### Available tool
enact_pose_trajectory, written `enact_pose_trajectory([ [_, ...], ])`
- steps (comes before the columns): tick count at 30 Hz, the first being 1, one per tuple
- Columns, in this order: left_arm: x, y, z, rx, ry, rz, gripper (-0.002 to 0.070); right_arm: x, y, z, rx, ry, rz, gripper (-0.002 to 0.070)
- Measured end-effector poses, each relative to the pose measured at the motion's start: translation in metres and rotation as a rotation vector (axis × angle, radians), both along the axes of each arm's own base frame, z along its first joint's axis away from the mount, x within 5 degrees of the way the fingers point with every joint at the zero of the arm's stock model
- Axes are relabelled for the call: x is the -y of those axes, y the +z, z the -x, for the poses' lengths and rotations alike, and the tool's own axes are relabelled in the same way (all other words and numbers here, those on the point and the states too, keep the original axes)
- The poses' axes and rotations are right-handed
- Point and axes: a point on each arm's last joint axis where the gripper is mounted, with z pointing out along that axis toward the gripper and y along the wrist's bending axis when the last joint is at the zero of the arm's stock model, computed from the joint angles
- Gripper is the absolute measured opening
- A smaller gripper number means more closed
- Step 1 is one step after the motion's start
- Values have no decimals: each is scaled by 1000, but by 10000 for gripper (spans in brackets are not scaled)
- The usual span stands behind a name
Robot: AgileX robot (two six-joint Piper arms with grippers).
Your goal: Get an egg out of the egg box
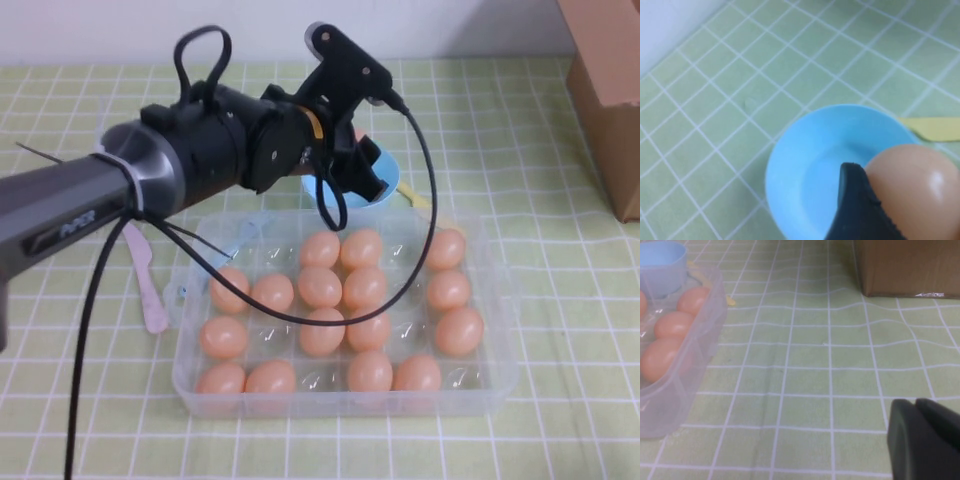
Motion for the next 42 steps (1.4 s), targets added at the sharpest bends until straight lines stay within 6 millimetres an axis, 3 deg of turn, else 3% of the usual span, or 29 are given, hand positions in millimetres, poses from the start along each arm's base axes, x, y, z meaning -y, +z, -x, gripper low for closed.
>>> enact_pose_trajectory([
  [6, -1, -41, -23, -4, 35, 26, 347, 0, 0, 0, 0, 0, 0, -17],
  [9, -1, -55, -29, -23, 60, 50, 384, 0, 0, 0, 0, 0, 0, -17],
  [13, -1, -61, -32, -43, 85, 79, 475, 0, 0, 0, 0, 0, 0, -17],
  [20, -6, -52, -23, -27, 83, 92, 503, 0, 0, 0, 0, 0, 0, -17],
  [23, -18, -45, -5, 0, 76, 115, 487, 0, 0, 0, 0, 0, 0, -17],
  [25, -29, -38, 14, 36, 68, 148, 435, 0, 0, 0, 0, 0, 0, -17],
  [30, -64, -20, 64, 115, 65, 221, 144, 0, 0, 0, 0, 0, 0, -17],
  [32, -81, -11, 88, 143, 70, 244, 60, 0, 0, 0, 0, 0, 0, -17],
  [36, -112, 8, 137, 194, 71, 288, 9, 0, 0, 0, 0, 0, 0, -17],
  [42, -151, 32, 198, 289, 75, 387, -1, 0, 0, 0, 0, 0, 0, -17],
])
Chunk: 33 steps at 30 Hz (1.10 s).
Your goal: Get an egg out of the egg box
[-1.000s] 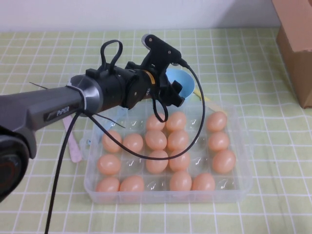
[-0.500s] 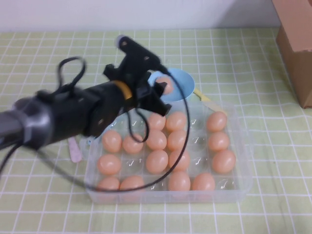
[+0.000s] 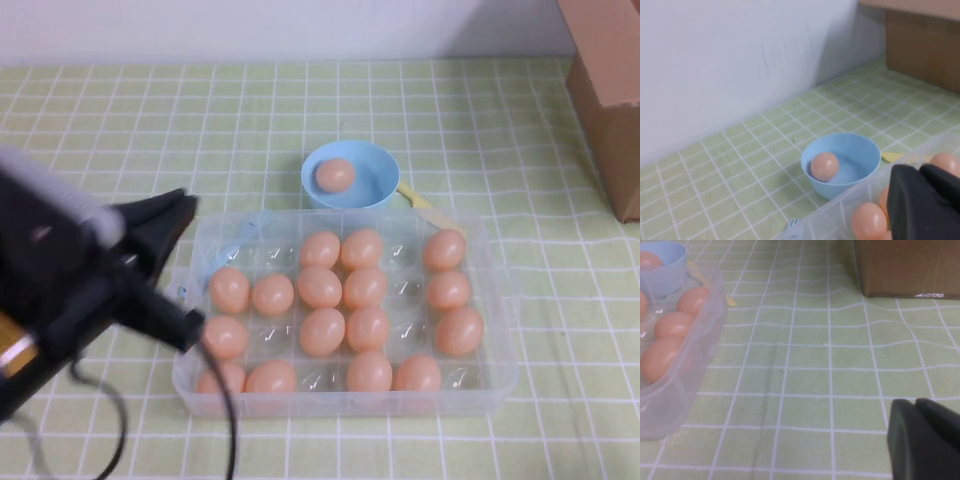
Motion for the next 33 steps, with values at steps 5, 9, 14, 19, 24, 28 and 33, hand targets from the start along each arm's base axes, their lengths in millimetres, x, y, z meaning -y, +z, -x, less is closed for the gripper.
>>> enact_pose_trajectory([
  [5, -25, 3, 39, 35, 8, 21, -1, 0, 0, 0, 0, 0, 0, -17],
  [9, -38, -1, 58, 27, 15, 14, -2, 0, 0, 0, 0, 0, 0, -17],
  [14, -44, -6, 66, -14, 21, -13, -2, 0, 0, 0, 0, 0, 0, -17],
  [19, -49, -8, 72, -19, 27, -86, -2, 0, 0, 0, 0, 0, 0, -17],
  [24, -59, -12, 85, -2, 44, -71, -2, 0, 0, 0, 0, 0, 0, -17],
  [28, -70, -31, 94, 9, 104, -25, -3, 0, 0, 0, 0, 0, 0, -17],
  [33, -85, -57, 103, 93, 223, 42, -3, 0, 0, 0, 0, 0, 0, -17],
])
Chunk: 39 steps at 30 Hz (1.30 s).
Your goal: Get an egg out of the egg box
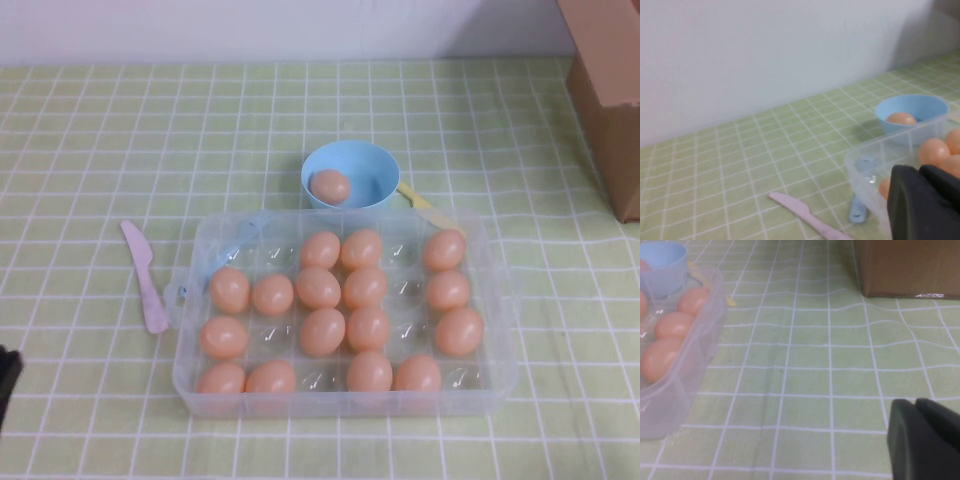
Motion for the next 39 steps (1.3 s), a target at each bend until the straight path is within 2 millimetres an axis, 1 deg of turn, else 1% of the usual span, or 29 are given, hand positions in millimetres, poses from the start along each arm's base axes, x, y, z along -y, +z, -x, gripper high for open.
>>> enact_pose_trajectory([
  [5, -13, -20, 8, 46, 145, 44, -3, 0, 0, 0, 0, 0, 0, -17],
  [11, -21, -35, 14, 23, 269, 72, -3, 0, 0, 0, 0, 0, 0, -17],
  [16, -22, -46, 14, -40, 288, 65, -3, 0, 0, 0, 0, 0, 0, -17],
  [25, -23, -65, 17, -243, 307, 27, -3, 0, 0, 0, 0, 0, 0, -17],
  [29, -24, -68, 17, -273, 308, 24, -3, 0, 0, 0, 0, 0, 0, -17],
  [39, -23, -68, 17, -275, 308, 28, -3, 0, 0, 0, 0, 0, 0, -17],
])
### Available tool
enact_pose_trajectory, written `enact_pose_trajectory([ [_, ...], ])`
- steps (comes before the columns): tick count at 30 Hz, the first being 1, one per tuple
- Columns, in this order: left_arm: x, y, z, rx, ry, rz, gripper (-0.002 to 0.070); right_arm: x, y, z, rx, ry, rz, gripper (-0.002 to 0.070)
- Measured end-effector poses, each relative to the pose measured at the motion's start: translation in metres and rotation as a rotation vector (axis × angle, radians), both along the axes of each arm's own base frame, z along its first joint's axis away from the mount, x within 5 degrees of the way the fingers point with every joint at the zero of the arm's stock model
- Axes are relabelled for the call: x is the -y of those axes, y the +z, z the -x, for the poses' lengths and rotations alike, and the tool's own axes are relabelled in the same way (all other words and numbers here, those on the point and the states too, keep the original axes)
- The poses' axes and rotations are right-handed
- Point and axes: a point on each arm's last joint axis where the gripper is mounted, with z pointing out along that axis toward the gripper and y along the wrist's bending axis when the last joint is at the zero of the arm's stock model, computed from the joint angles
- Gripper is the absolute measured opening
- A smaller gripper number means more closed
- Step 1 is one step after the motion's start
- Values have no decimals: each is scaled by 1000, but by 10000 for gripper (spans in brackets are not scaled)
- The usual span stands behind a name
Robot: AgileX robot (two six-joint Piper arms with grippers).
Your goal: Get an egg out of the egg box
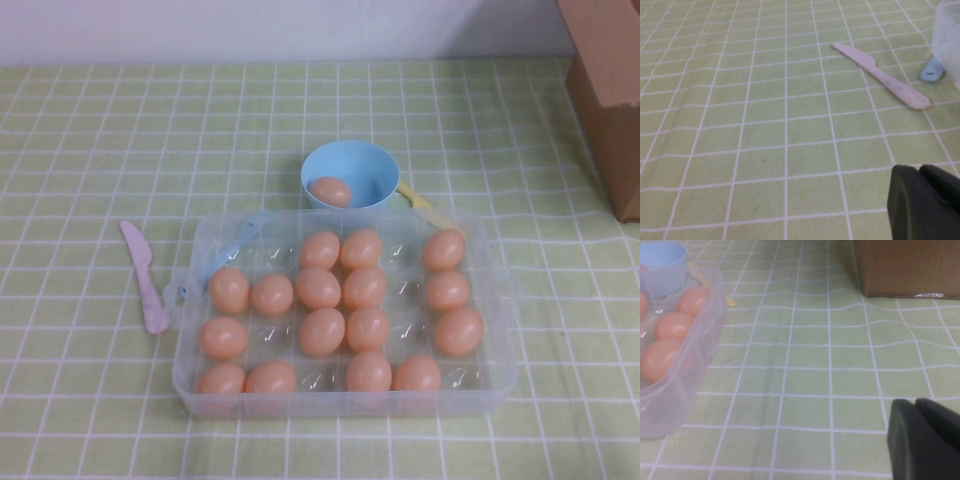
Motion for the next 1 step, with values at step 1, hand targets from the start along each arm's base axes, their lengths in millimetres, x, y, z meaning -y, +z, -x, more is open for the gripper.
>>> enact_pose_trajectory([
  [1, 0, 0, 0, 0, 0, 0, -3, 0, 0, 0, 0, 0, 0, -17],
])
